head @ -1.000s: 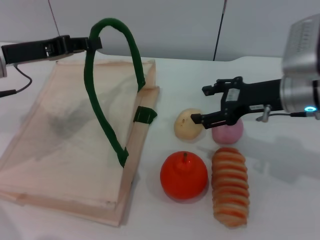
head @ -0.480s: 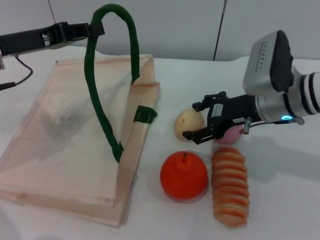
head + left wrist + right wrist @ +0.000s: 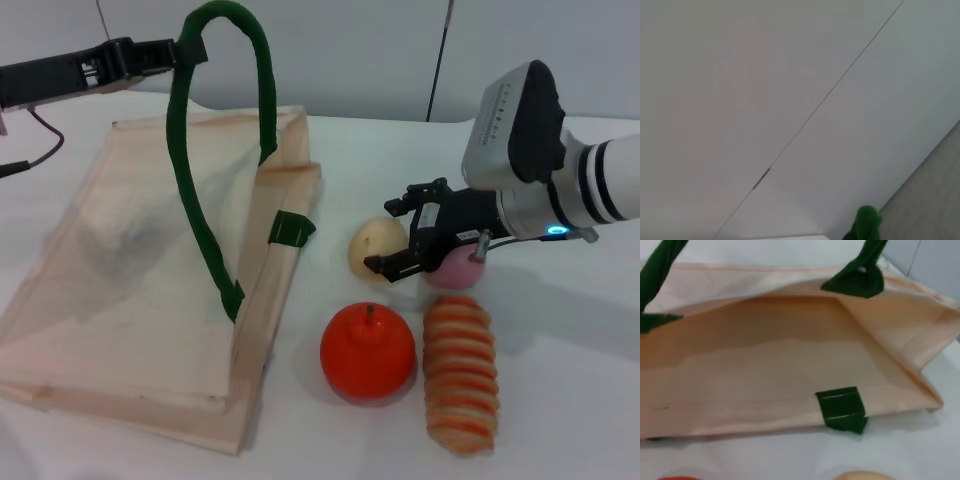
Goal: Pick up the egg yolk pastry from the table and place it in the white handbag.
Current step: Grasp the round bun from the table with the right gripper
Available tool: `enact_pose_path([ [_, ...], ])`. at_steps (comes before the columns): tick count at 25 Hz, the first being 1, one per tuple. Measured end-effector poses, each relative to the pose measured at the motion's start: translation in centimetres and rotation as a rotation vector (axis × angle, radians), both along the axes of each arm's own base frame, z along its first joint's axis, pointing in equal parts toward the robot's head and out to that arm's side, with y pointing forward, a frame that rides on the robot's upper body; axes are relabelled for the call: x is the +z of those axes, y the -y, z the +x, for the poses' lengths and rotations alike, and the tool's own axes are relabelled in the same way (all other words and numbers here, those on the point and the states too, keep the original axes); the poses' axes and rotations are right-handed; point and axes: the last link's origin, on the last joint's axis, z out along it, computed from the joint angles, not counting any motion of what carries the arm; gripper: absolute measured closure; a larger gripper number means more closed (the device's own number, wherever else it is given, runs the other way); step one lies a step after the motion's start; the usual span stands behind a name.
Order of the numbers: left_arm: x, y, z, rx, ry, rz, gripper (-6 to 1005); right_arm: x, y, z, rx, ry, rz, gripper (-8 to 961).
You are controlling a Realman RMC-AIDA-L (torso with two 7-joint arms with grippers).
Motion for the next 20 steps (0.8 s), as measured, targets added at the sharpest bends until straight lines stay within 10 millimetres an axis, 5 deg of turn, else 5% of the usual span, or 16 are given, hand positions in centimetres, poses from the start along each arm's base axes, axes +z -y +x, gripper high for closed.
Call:
enact_pose_path([
  [20,0.11,-0.27,0.44,-0.011,0.015,0.011,849,-0.96,-0.63,-0.30,-0.010,0.036,0.043,67],
])
